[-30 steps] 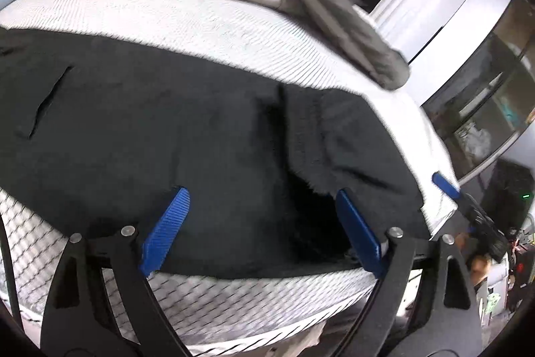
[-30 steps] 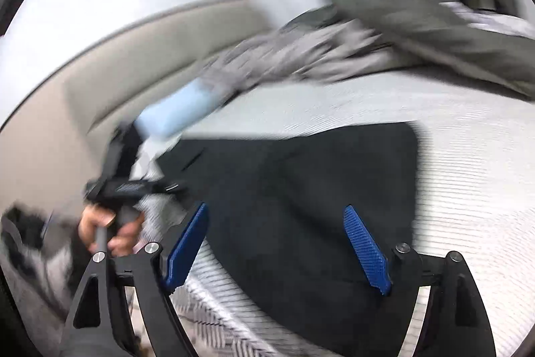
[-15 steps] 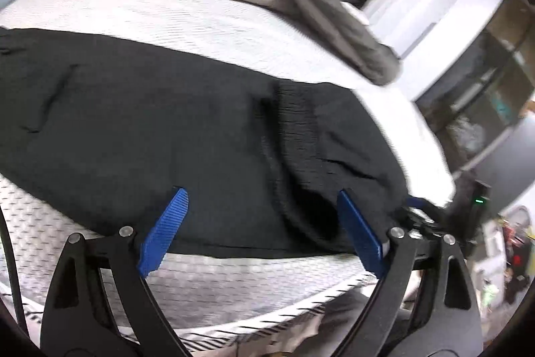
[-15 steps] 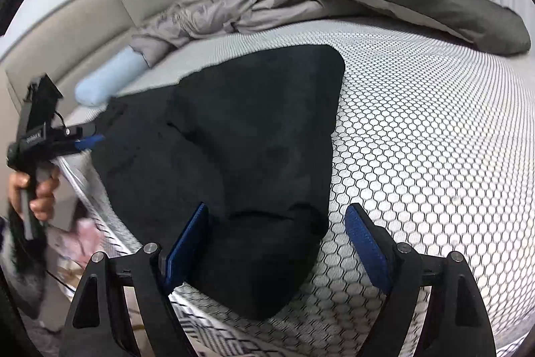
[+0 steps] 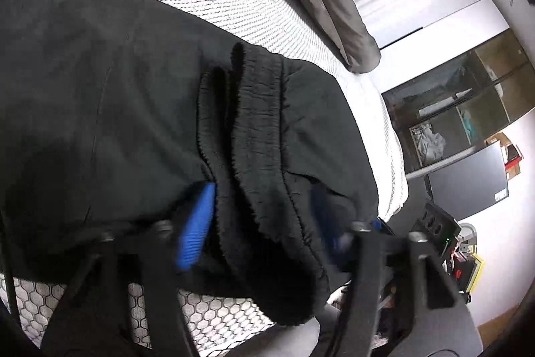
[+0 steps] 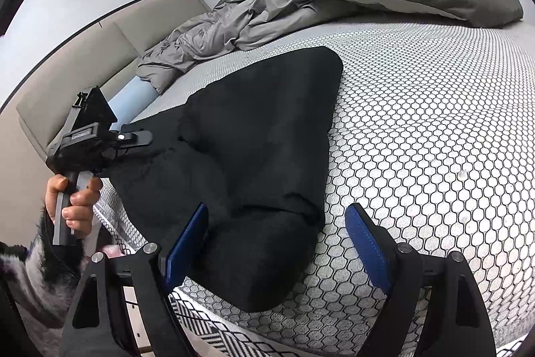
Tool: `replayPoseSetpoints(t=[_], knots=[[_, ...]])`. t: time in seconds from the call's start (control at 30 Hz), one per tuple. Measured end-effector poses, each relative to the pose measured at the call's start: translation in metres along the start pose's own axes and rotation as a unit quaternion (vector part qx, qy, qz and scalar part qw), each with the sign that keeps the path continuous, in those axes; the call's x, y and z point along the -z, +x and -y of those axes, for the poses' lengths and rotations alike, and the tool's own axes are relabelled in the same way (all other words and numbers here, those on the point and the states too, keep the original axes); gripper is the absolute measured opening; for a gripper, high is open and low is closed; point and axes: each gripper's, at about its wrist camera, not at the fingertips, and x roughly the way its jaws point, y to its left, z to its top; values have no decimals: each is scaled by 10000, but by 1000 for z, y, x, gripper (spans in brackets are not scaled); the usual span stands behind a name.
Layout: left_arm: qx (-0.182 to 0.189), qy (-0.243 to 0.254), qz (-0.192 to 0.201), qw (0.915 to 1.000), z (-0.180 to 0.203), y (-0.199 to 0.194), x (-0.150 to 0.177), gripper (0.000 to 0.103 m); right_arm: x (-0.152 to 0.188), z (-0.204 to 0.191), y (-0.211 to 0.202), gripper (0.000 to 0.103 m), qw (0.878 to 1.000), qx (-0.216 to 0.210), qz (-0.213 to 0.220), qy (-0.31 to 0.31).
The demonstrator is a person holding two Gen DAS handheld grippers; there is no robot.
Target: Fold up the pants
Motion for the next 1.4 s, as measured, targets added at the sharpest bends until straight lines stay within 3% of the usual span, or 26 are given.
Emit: replayPoseSetpoints(t=[0.13,0.27,0.47,0.53,0.6,0.63,0.7,0.77,0.9,1.0,1.07,1.13,1.17,1.23,1.3,1.37,1.4], knots=[[-305,267,-372,9985,6,0,8,51,-4,-6,3,86,10000,7,31,14],[-223,524,-608,9965,6,-6,17,51,-4,-2,-1,86,10000,31,30,81],[337,355,-352,9982,4,1,-9,52,-5,-9,3,86,10000,11,49,49],[381,250,-480,9978,2,21,-21,56,-5,-9,3,86,10000,-6,57,64],[357,-140,-668,9970,-14,39,-28,56,-5,-8,3,86,9999,-11,65,101],[374,-237,-659,9968,-19,43,-30,50,-5,-8,3,86,9999,-19,65,119],[325,-217,-530,9978,-18,43,-31,38,-6,-7,2,86,9999,-14,87,131],[186,46,-230,9996,-12,32,-33,17,-6,-6,1,86,9998,-15,101,155],[143,331,273,9990,-4,-4,-49,13,-9,-6,1,86,9994,-63,197,284],[-264,380,634,9969,-19,-43,-59,13,-15,-8,8,86,9983,-194,263,480],[-840,408,604,9938,-34,-46,-61,17,-16,-9,12,86,9978,-268,238,553],[-1256,368,148,9913,-53,-32,-60,28,-17,-10,18,86,9979,-216,146,585],[-1232,216,69,9921,-63,-30,-59,31,-17,-10,20,86,9979,-189,107,604],[-1048,155,210,9942,-64,-40,-56,34,-18,-11,18,86,9976,-218,78,658],[-1156,287,425,9920,-57,-57,-52,38,-17,-15,14,86,9966,-400,6,716],[-1339,461,743,9871,-44,-74,-43,59,-14,-19,12,86,9952,-610,-98,759],[-1459,573,868,9838,-38,-82,-37,63,-11,-23,11,84,9937,-759,-181,801]])
